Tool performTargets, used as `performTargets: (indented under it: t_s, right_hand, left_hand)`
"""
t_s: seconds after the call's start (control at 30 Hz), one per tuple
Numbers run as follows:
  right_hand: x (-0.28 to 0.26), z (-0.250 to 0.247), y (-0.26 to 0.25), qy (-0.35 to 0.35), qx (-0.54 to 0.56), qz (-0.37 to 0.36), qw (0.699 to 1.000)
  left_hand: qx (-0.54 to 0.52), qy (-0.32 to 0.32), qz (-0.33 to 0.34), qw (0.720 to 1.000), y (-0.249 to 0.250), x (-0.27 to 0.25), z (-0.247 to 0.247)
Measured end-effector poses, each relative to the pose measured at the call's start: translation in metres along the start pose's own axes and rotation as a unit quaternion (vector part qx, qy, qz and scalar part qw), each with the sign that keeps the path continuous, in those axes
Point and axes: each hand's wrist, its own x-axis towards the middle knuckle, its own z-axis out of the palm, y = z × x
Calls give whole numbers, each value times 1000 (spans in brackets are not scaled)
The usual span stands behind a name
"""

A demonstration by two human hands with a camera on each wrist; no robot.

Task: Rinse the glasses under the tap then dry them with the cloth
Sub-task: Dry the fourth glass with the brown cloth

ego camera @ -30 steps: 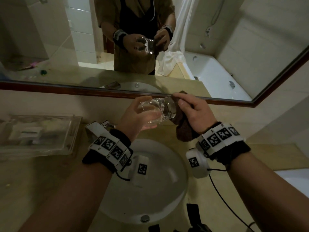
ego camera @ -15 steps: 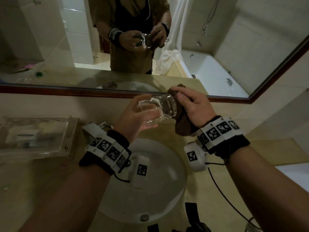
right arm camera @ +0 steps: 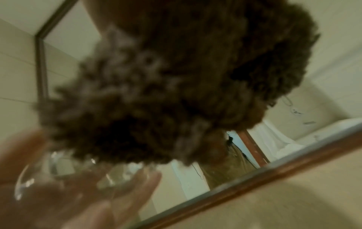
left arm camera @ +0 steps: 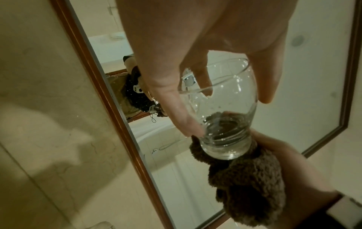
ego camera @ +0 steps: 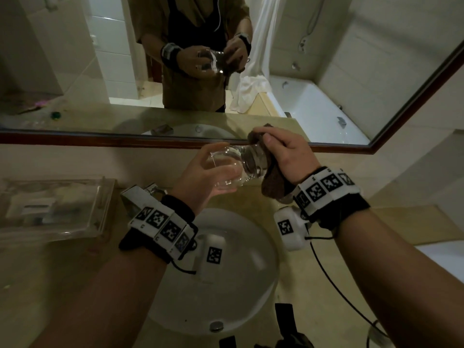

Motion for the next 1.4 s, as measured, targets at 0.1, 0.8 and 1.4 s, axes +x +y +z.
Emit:
performTargets:
  t_s: [0.1,0.8,1.4]
  right_hand:
    - [-3,2,7,-7,7,8,1000]
    - [-17,7,0,99,12,12,995]
    - [-42,19,-20,138,7,-83,987]
  left_hand:
    - [-20,20,9,1000,5,1,3]
    - [-221,36,-12,975,2,-2,23]
    - [37,74,56,995,21,-17,41]
